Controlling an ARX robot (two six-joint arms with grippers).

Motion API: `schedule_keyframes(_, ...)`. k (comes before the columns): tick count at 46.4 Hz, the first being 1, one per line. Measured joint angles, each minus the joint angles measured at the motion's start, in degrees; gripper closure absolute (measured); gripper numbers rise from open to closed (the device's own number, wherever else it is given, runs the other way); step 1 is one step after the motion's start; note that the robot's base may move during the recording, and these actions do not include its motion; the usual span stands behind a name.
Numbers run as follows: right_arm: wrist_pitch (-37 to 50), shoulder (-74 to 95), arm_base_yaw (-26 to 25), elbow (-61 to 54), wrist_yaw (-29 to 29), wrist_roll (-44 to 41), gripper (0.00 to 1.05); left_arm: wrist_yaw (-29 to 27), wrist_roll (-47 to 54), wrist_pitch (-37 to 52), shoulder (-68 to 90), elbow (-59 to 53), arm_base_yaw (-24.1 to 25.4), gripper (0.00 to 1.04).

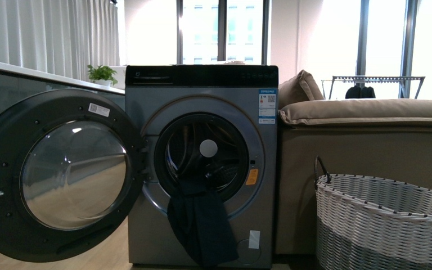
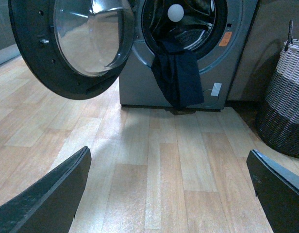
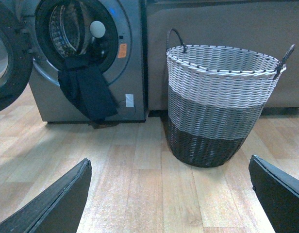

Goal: Collect clothes from washing machine

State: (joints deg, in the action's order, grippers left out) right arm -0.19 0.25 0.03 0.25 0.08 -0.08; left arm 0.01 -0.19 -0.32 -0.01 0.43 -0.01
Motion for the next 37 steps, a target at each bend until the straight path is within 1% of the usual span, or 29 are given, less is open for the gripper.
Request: schedule_keyframes(37,0.00,0.00,0.00,0.00,0.00,-0.02,0.08,0.00,0.00,0.00,0.00,0.00,0.00,0.06)
